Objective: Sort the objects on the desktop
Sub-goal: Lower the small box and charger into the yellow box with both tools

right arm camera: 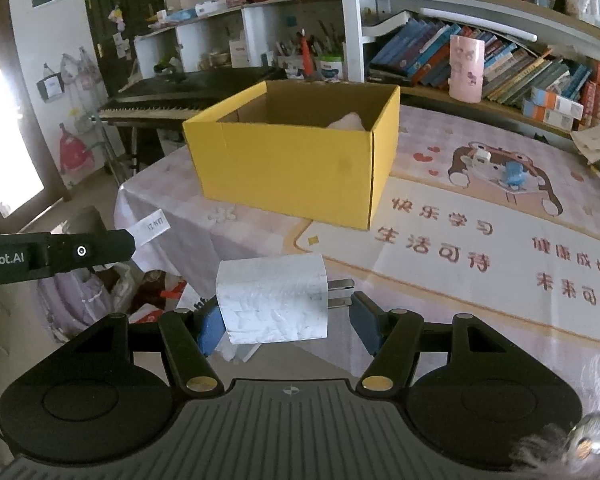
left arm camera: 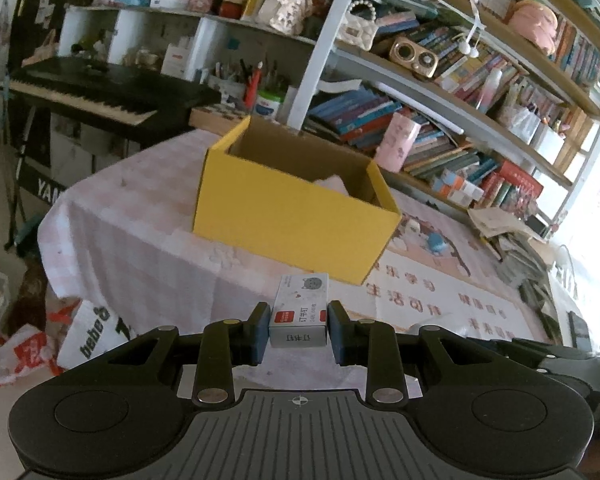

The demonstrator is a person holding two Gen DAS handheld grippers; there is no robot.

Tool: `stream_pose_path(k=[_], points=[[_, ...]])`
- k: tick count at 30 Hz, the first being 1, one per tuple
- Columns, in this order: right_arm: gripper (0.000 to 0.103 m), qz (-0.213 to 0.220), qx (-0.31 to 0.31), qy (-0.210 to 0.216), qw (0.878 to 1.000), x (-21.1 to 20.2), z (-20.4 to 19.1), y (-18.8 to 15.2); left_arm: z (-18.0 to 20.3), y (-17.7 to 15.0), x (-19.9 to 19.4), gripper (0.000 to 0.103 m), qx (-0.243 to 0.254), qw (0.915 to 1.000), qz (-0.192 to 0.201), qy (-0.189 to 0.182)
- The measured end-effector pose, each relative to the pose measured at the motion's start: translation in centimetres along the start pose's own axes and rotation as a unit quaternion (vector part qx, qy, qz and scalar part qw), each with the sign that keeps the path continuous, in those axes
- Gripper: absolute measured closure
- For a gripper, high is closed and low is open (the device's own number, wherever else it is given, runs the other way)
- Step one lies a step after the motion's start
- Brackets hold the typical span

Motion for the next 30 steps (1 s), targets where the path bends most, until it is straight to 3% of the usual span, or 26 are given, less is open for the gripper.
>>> stream_pose_path(k=[6,16,21,30], points=[[0.041,0.019,0.001,0.001,1.0,1.5,0.3,3.3,-0.6,3.0,1.4,0.074,0.017,0.9996,0.022,0.007],[0.041,0.078,-0.001,0.019,0.997,4.8,1.8,12.0,-1.0,9.8,6.1,0.074,0.052,0.9969,0.055,0.021],[0.041,0.078,-0.014,0.025,0.997,8.6,2.6,14.7,-1.1,11.5,10.0,0.074,0.063,0.9968,0.044,0.022],[0.041,0.046,-0.086,0.048,0.994,15.2,2.0,17.0,-2.8,12.0,17.1,0.074,0.07,0.9966,-0.014,0.042]])
Point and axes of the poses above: each gripper's, at about its wrist camera, not at the fingertips, and x roughly the way its jaws point, z to its right, y to its top, the point moved 9 cm from there along x, roughly the way its jaws point, and after that the axes turned 15 degrees about -y, right-handed, at the moved point
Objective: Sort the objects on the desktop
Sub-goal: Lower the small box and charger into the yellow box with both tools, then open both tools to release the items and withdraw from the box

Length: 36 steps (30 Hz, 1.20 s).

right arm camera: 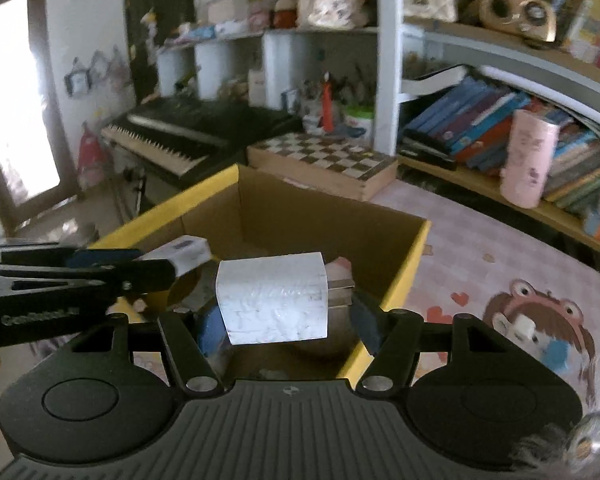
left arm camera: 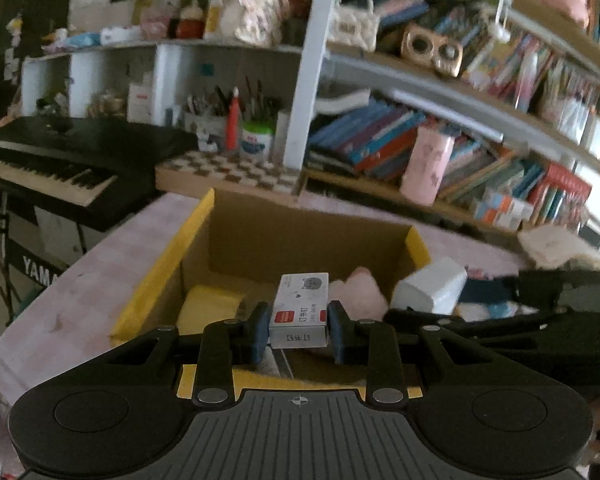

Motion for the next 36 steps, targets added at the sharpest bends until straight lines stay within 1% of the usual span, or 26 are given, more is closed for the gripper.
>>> stream_pose_path(k=[3,6,7,9,12,15,16,19,20,21,23,25,27,28,30,33,36], points=[[0.041,-0.021,-0.023,0.012,0.999,1.7,-0.2,-0.1,-0.8,-0.3,1.6,0.074,0.001,0.9996,-0.025,0.01],[0.041,-0.04,-0.062,0.026,0.997,2.9,-0.8,-0.5,-1.4,-0.7,2.7,0.074,0.0,0.9989,-0.043,0.018],[0.04,-0.05,-0.083,0.033,0.995,3.3,-1.2,-0.9,-1.5,-0.8,2.9,0.074,0.0,0.9987,-0.048,0.019],[0.041,-0.047,-0.133,0.034,0.989,3.6,-2.0,-1.2,-1.5,-0.9,3.4,0.073,0.004,0.9982,-0.057,0.019],[0.041,-0.074,-0.144,0.055,0.985,4.4,-2.2,-1.1,-1.4,-1.1,4.0,0.075,0.011,0.9972,-0.07,0.024],[0.041,-0.091,-0.147,0.074,0.982,4.9,-2.2,-1.1,-1.4,-1.0,4.1,0.072,0.005,0.9974,-0.067,0.027],[0.04,-0.091,-0.147,0.077,0.982,4.9,-2.3,-1.1,-1.4,-1.0,4.1,0.072,0.004,0.9974,-0.067,0.027],[0.04,-0.079,-0.14,0.077,0.984,4.6,-2.2,-1.1,-1.2,-0.7,3.8,0.064,-0.007,0.9984,-0.055,0.014],[0.04,-0.074,-0.134,0.073,0.986,4.4,-2.1,-1.1,-1.1,-0.6,3.5,0.057,-0.01,0.9989,-0.044,0.013],[0.04,-0.069,-0.129,0.071,0.987,4.3,-2.1,-1.0,-0.9,-0.4,3.1,0.054,-0.013,0.9993,-0.033,0.011],[0.04,-0.059,-0.11,0.068,0.99,3.8,-1.9,-1.0,-0.5,-0.3,2.5,0.053,-0.01,0.9997,-0.022,0.007],[0.039,-0.05,-0.092,0.066,0.992,3.1,-1.7,-0.9,-0.2,-0.1,1.8,0.05,-0.008,0.9999,-0.012,0.008],[0.039,-0.039,-0.076,0.063,0.994,2.2,-1.3,-0.8,0.1,0.2,1.2,0.039,-0.005,0.9999,-0.003,0.012],[0.039,-0.033,-0.07,0.06,0.995,1.8,-1.1,-0.7,0.3,0.3,0.8,0.036,-0.003,0.9999,0.002,0.014],[0.039,-0.021,-0.056,0.051,0.997,0.8,-0.7,-0.5,0.6,0.7,0.0,0.025,0.001,0.9998,0.011,0.017],[0.039,0.002,-0.031,0.027,0.999,-0.7,0.3,-0.1,1.0,1.1,-1.4,0.019,0.007,0.9995,0.026,0.019],[0.039,0.019,-0.003,-0.004,1.0,-2.1,1.4,-0.1,1.6,1.2,-2.6,0.017,0.011,0.9991,0.039,0.015]])
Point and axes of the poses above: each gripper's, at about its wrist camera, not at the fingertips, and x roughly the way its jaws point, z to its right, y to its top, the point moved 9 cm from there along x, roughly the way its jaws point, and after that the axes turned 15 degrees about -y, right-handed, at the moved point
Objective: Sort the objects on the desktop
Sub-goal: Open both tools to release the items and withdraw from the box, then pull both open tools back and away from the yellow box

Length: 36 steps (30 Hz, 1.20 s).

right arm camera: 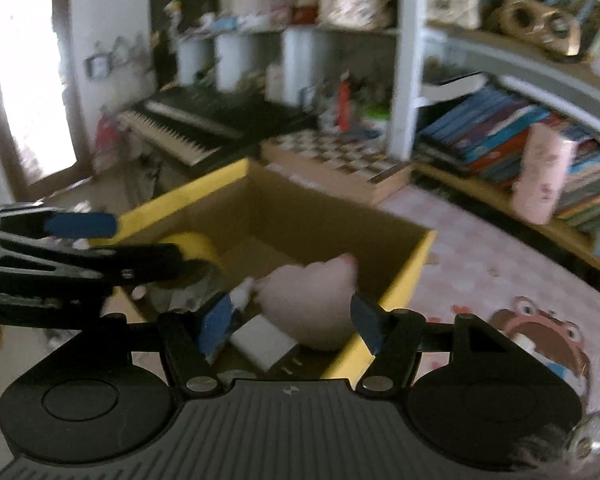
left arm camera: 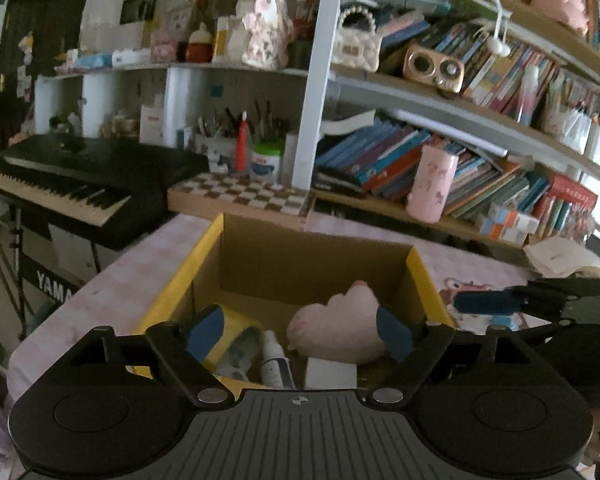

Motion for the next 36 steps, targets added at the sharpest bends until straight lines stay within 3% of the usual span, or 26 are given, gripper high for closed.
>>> stream_pose_path(k=[16,27,36], points=[[0.039,0.04,0.088,-0.102,0.99,-9.3,2.5,-3.7,1.6,-3.4,-7.0,0.015,0.004,0.9998,0.01,-0.015],[0.039,0.009,0.112,-0.11,0.988,-13.8,-0.1,-9.7,3.0,-6.6,-10.8,0.014,0.015,0.9997,0.0,-0.02],[0.039,-0.017,0.125,-0.117,0.985,-16.5,-2.3,-14.0,4.5,-10.0,-12.9,0.01,0.031,0.9986,-0.03,-0.032]])
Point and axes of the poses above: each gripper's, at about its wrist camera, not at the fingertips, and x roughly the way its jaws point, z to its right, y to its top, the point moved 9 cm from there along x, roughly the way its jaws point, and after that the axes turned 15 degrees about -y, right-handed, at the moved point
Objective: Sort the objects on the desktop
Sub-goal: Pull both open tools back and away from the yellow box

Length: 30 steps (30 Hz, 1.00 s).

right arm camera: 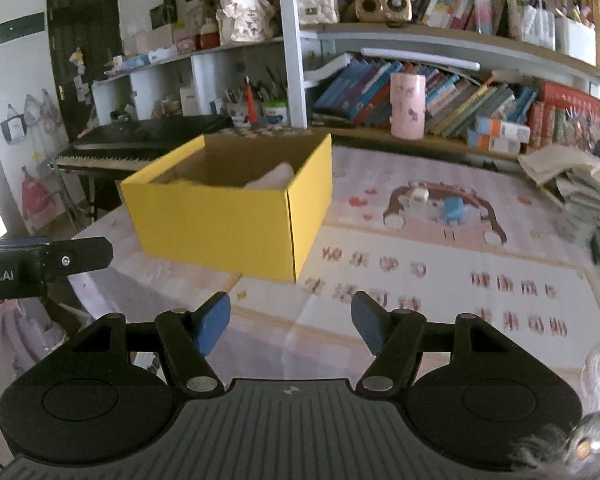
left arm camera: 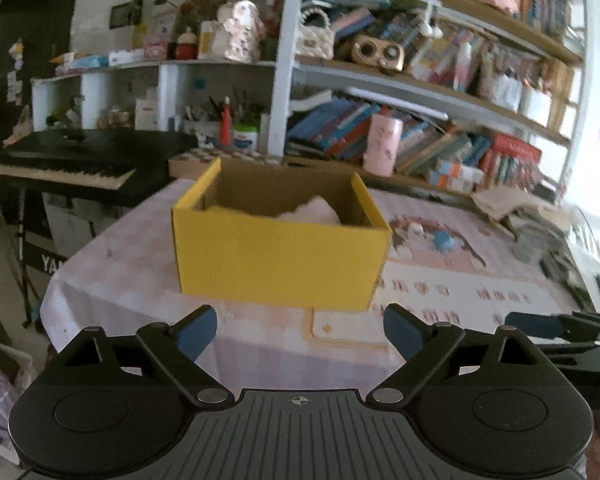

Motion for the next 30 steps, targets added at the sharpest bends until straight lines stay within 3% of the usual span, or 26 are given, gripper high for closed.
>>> stream_pose_path(k=[15,30], points=[[0.036,-0.022,-0.011,-0.016,1.0,-2.1,-1.2,-3.3,1.6,-4.1,-1.0,0.009,0.008,0.9988,-0.039,-0.028],[0.033,-0.036,-0.012,-0.04,0.998,-1.6,-0.2,-3.9,2.1,-4.5,0.8,0.009,0.008,0.9972,-0.06,-0.044]])
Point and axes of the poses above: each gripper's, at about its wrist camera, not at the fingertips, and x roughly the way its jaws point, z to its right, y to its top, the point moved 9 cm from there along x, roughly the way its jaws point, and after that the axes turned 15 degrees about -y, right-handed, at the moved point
